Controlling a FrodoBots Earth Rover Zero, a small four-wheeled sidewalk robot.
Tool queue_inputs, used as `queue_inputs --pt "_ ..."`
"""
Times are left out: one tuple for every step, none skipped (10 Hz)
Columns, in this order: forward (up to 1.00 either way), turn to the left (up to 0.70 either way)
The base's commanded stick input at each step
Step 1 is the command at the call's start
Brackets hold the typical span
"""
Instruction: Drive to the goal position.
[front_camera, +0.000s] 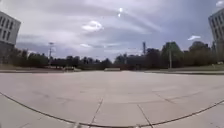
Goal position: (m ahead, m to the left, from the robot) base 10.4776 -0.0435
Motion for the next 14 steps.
queue_inputs --pt "0.7 0.0" --pt "0.7 0.0" --pt "0.7 0.0" --pt "0.7 0.0" --pt "0.7 0.0" --pt "0.7 0.0" --pt "0.7 0.0" --pt "0.7 -0.15" --pt "0.7 -0.26" --pt "0.7 -0.02" --pt "0.7 -0.01" --pt "0.7 0.0" --pt "0.7 0.0" --pt "0.7 0.0"
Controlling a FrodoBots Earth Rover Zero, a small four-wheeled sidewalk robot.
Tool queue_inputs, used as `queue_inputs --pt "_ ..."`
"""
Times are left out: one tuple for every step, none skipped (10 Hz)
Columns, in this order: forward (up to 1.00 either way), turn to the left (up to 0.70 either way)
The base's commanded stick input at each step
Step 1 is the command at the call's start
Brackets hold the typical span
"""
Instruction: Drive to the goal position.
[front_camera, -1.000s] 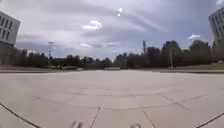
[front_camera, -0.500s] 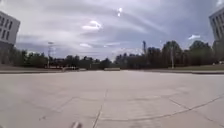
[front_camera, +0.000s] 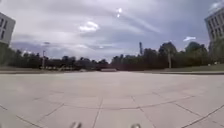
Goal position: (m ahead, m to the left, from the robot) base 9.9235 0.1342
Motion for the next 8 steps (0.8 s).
queue_inputs --pt "0.7 0.0" --pt "0.7 0.0" --pt "0.7 0.0" --pt "0.7 0.0" --pt "0.7 0.0" --pt "0.7 0.0" --pt "0.7 0.0" --pt "0.7 0.0"
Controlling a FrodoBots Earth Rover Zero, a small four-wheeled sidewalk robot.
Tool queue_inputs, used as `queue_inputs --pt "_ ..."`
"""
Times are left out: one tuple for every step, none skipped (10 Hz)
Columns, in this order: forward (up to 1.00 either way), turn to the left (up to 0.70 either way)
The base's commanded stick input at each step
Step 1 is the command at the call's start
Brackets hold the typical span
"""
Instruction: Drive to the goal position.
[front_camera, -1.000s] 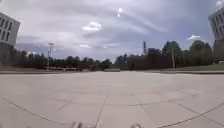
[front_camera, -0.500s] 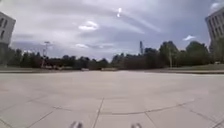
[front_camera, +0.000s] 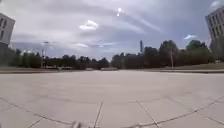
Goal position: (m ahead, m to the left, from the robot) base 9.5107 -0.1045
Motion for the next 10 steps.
queue_inputs --pt "0.7 0.0" --pt "0.7 0.0" --pt "0.7 0.0" --pt "0.7 0.0" --pt "0.7 0.0" --pt "0.7 0.0" --pt "0.7 -0.01" --pt "0.7 -0.08" --pt "0.7 -0.22" --pt "0.7 -0.25"
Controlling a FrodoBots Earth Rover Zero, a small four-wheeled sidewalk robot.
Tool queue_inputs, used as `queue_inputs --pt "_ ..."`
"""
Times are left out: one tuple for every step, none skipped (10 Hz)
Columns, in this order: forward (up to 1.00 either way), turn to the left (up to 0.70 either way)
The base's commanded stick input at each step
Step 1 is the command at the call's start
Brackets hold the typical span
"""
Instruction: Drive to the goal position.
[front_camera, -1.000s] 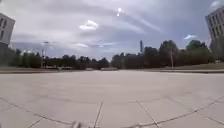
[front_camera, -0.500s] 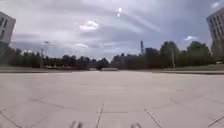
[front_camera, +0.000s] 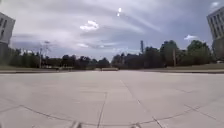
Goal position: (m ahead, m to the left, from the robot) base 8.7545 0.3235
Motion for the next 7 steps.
queue_inputs --pt "0.7 0.0" --pt "0.7 0.0" --pt "0.7 0.0" --pt "0.7 0.0" --pt "0.7 0.0" --pt "0.7 0.0" --pt "0.7 0.0"
